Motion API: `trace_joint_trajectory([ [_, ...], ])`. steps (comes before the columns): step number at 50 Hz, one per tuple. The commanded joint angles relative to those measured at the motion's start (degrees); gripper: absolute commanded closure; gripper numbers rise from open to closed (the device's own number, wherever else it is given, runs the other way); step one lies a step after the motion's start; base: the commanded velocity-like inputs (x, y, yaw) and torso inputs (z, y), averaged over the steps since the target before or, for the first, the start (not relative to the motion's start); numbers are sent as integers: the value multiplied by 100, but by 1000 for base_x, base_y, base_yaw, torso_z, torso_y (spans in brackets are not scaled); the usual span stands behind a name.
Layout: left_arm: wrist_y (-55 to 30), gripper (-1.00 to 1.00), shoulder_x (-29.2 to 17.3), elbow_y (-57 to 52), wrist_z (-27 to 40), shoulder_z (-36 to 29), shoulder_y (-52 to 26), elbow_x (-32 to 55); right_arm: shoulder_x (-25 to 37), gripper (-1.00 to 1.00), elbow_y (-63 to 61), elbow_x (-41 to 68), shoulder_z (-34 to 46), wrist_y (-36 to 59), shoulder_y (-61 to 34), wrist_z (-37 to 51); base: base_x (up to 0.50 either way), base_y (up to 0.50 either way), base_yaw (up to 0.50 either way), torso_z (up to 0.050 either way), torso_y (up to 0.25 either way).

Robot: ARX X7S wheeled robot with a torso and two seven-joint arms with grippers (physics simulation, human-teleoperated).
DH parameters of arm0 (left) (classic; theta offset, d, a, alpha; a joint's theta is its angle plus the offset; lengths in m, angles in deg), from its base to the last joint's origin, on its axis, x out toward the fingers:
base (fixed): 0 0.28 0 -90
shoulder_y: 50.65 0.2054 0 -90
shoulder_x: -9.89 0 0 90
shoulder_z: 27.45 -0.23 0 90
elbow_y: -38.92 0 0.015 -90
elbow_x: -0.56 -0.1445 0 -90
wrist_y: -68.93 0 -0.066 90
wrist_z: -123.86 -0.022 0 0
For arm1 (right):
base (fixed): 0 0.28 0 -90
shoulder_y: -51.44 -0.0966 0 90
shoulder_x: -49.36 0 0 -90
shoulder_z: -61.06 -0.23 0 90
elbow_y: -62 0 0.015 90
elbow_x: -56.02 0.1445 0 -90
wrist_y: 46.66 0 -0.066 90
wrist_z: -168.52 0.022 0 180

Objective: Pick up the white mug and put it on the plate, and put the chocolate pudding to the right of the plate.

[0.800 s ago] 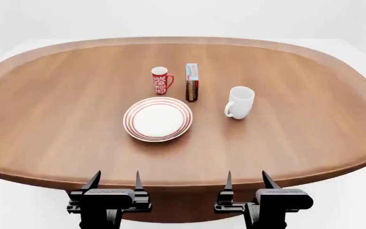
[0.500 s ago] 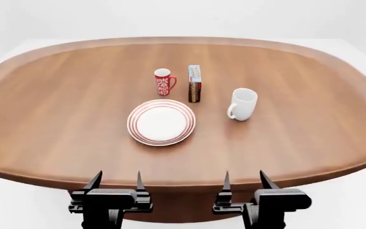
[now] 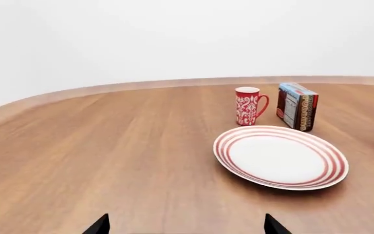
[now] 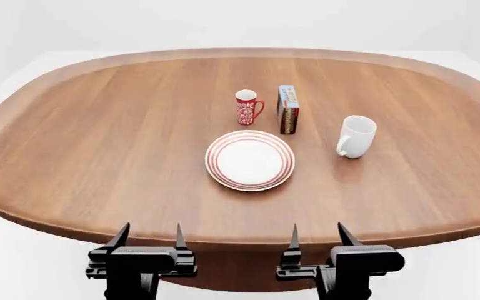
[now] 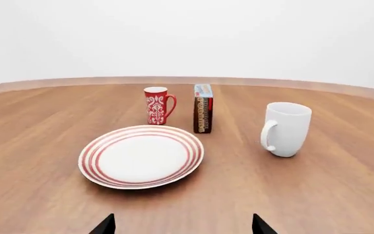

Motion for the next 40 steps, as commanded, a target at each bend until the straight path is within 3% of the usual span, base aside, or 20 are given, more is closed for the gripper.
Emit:
trace_joint_trajectory([
  [1,-744,-100,-99,-440,83,-30,-126,228,165,-100,-689,93,69,874,-148,162,0,0,0,0,0],
  [6,-3208,-100,-344,-2343,176,147,-949,594,484,-100,-2380,388,91,2819,-725,9,0,0,0,0,0],
  [8,-3707,-100,-395,-2687,215,210,-1315,690,570,-100,-3090,788,-96,3983,-1269,-19,0,0,0,0,0],
  [11,-3824,-100,-417,-2734,270,213,-1516,674,658,-100,-3374,759,-94,4378,-1647,81,0,0,0,0,0],
  [40,-3436,-100,-531,-2496,410,49,-1465,609,695,-100,-3031,881,-104,3911,-1458,63,500,0,0,0,0],
])
